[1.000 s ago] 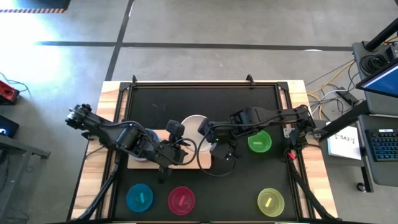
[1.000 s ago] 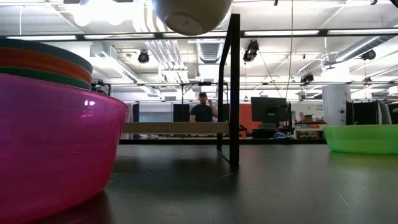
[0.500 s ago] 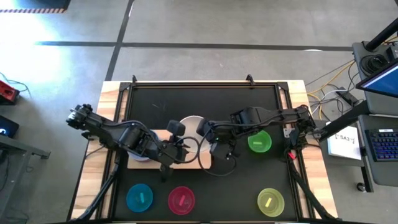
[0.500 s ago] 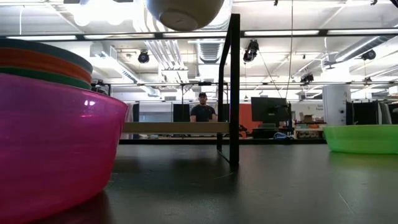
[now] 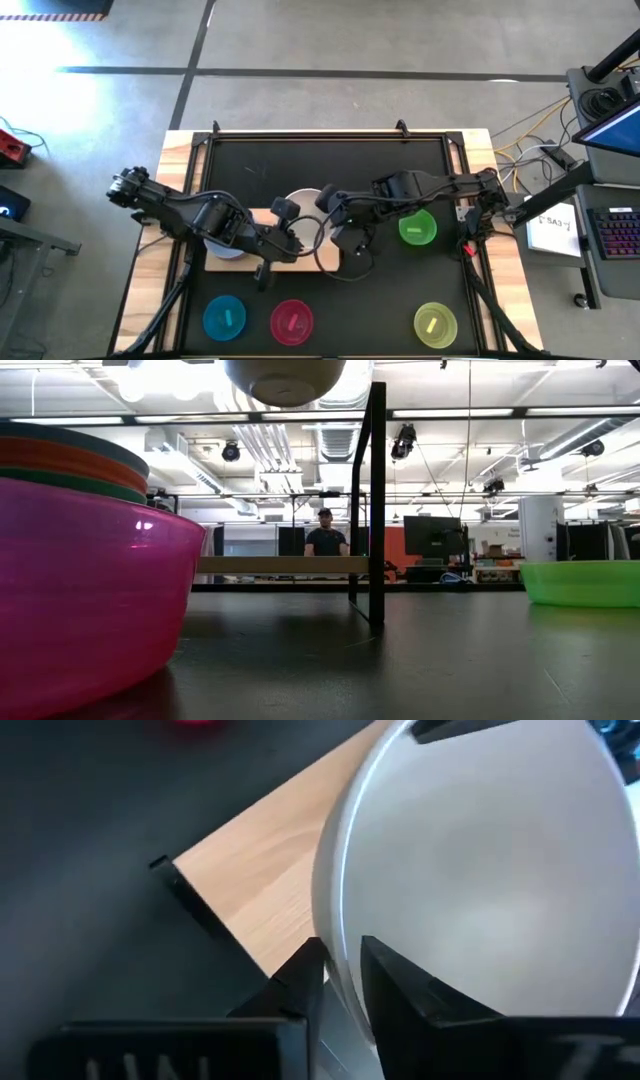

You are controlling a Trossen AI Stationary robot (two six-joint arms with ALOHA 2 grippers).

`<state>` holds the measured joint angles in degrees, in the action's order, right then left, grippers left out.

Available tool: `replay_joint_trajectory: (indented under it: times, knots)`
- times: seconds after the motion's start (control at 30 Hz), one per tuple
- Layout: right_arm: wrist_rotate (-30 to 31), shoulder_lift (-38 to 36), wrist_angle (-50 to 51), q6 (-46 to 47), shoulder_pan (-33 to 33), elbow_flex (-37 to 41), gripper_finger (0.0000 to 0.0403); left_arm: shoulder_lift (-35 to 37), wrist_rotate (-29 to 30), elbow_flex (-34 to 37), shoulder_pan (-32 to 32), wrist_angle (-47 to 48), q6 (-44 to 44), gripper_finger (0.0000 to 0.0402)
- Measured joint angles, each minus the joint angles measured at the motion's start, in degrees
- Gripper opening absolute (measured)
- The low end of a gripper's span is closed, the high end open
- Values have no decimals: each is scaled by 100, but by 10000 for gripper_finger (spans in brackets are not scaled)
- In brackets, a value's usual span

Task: Place and stack bowls onto a shelf
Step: Stack the white bowl on top of the blue bowl on the shelf

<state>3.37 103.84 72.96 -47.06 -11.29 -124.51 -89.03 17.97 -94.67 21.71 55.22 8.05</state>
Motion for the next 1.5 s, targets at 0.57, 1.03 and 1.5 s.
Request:
replay_joint_trajectory:
  times: [0.57,1.03,1.5]
  knots:
    - [858,-361,-34,1227,-10,-7,91,-7,206,-20,-594,0,-192,0]
    - [2808,-667,631,2970,4,-2,91,4,187,-22,-974,1317,-1821,0]
    - [2866,-971,1700,5406,7,133,91,405,404,-17,87,3448,-5759,0]
